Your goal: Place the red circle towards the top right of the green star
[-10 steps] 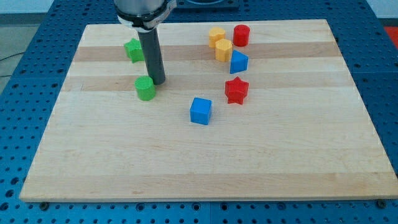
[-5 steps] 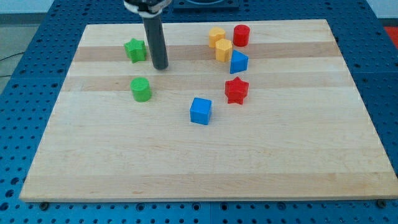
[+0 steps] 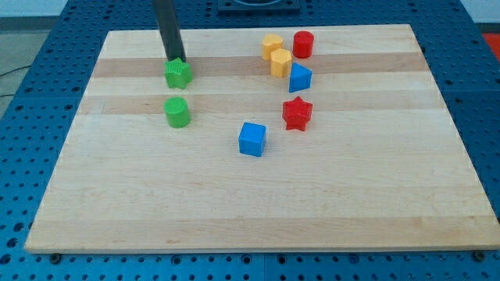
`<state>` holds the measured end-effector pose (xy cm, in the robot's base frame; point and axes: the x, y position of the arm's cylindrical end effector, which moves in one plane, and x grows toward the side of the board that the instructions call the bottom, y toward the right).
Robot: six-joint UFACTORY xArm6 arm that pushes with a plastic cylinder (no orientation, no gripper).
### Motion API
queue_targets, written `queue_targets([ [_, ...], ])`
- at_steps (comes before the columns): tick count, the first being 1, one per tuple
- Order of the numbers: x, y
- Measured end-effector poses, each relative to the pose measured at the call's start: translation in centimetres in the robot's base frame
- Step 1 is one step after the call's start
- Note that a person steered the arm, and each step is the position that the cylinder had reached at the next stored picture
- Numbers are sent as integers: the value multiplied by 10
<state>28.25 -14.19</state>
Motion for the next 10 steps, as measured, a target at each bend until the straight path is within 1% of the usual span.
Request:
queue_targets([
  [1, -28, 9],
  [2, -44, 68],
  [5, -41, 198],
  [6, -65, 218],
  [8, -57, 334],
  [9, -41, 342],
  [10, -36, 272],
])
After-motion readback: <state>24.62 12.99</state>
